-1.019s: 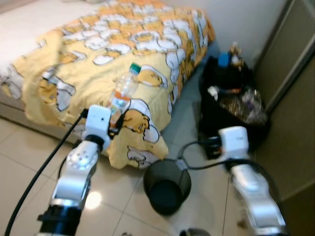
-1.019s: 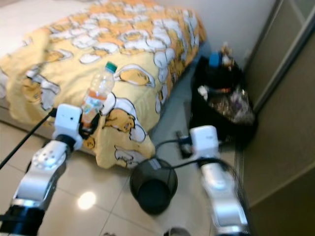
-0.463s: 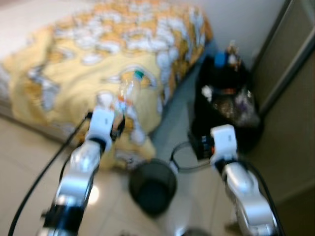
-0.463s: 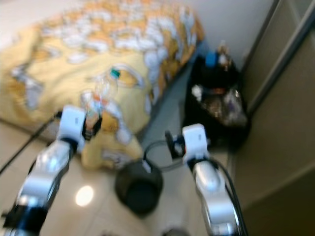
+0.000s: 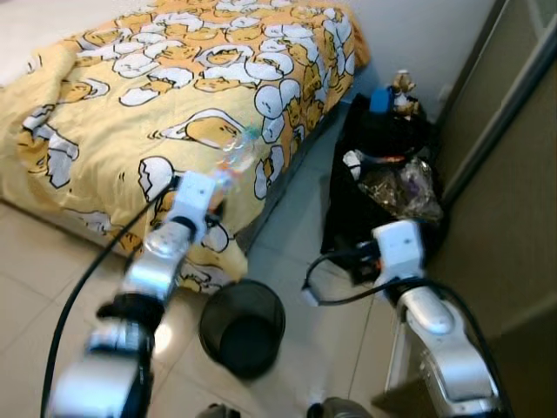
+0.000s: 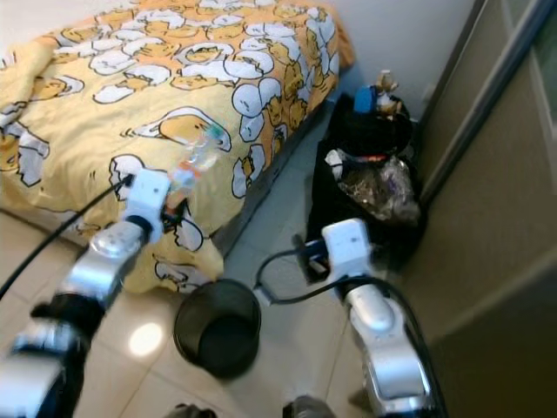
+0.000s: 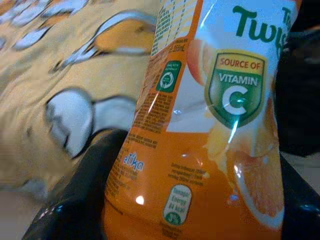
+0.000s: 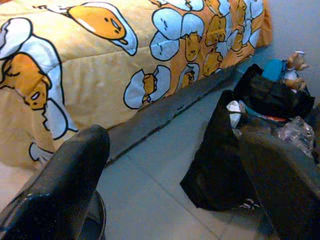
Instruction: Clean up the room
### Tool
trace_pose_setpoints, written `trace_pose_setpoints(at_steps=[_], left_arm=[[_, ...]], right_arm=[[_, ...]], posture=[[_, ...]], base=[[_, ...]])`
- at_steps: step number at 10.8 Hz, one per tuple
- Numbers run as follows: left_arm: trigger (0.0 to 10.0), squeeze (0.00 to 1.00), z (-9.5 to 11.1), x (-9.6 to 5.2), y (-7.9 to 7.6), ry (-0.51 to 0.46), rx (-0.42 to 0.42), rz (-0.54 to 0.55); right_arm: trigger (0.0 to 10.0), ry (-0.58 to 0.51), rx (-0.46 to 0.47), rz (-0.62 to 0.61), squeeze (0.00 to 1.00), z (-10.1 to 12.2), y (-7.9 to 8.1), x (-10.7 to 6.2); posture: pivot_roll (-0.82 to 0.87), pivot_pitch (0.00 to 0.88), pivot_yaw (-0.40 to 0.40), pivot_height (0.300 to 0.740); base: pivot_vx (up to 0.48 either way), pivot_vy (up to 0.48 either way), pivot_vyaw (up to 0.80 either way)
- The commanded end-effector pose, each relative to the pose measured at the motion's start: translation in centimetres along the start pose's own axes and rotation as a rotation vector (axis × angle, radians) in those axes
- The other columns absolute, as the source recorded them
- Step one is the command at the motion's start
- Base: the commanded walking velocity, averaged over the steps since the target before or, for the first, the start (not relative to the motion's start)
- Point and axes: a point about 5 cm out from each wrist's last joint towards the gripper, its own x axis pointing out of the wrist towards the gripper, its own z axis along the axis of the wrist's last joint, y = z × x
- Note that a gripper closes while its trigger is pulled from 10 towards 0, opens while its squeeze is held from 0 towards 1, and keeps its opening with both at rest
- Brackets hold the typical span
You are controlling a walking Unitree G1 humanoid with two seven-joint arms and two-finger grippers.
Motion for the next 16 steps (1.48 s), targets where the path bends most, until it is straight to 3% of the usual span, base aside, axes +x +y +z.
trace_pose_setpoints(at_steps=[1, 3, 5, 6, 7, 8, 9, 12, 13, 14, 16], left_arm=[[10.0, 0.00, -0.6, 0.1, 0.8, 0.036, -0.021, 0.039], [10.0, 0.00, -3.6, -0.3, 0.5, 0.161, -0.029, 0.050], [10.0, 0.00, -5.3, -0.9, 1.9, 0.209, 0.028, 0.123], [10.0, 0.00, -6.2, -1.4, 3.3, 0.241, 0.015, 0.185], [10.0, 0.00, -6.6, -1.5, 3.4, 0.251, -0.004, 0.192], [10.0, 0.00, -6.8, -1.3, 2.1, 0.276, 0.025, 0.147], [10.0, 0.00, -7.1, -1.3, 1.1, 0.303, 0.112, 0.125], [10.0, 0.00, -7.3, -1.2, -0.2, 0.328, 0.070, 0.098], [10.0, 0.09, -7.4, -1.2, -1.0, 0.352, 0.129, 0.077], [10.0, 0.98, -7.4, -1.2, -0.8, 0.354, 0.138, 0.092], [10.0, 1.00, -6.8, -1.0, 0.2, 0.335, 0.148, 0.147]], right_arm=[[10.0, -0.011, -0.019, -0.001, 0.00, 0.7, -0.2, -0.4], [10.0, -0.001, -0.053, 0.031, 0.00, 1.0, -0.4, -2.0], [10.0, 0.002, -0.055, 0.075, 0.00, 1.1, 0.4, -2.9], [10.0, 0.023, -0.047, 0.101, 0.00, 1.1, 0.9, -3.4], [10.0, 0.035, -0.039, 0.114, 0.00, 1.2, 1.3, -4.1], [10.0, 0.045, -0.034, 0.128, 0.00, 1.3, 1.6, -4.7], [10.0, 0.049, -0.033, 0.133, 0.00, 1.5, 1.7, -5.2], [10.0, 0.066, -0.042, 0.123, 0.00, 2.0, 1.4, -6.3], [10.0, 0.062, -0.031, 0.098, 0.00, 2.5, 1.3, -6.8], [10.0, 0.065, -0.027, 0.101, 0.00, 2.7, 1.3, -6.9], [10.0, 0.070, -0.027, 0.104, 0.00, 3.0, 1.3, -7.1]], posture=[[-0.30, 0.147, 0.016, 0.740], [-0.34, 0.208, -0.010, 0.740], [-0.35, 0.244, -0.028, 0.740], [-0.36, 0.279, -0.044, 0.740], [-0.37, 0.306, -0.055, 0.740], [-0.37, 0.328, -0.063, 0.740], [-0.38, 0.342, -0.071, 0.740], [-0.43, 0.375, -0.082, 0.740], [-0.43, 0.380, -0.082, 0.740], [-0.44, 0.383, -0.084, 0.740], [-0.44, 0.386, -0.086, 0.740]], base=[[0.000, 0.000, 0.00], [0.000, 0.000, 0.00], [0.000, 0.000, 0.00], [0.000, 0.000, 0.00], [0.000, 0.000, 0.00], [0.000, 0.000, 0.00], [0.000, 0.000, 0.00], [0.000, 0.000, 0.00], [0.000, 0.000, 0.00], [0.000, 0.000, 0.00], [0.000, 0.000, 0.00]])
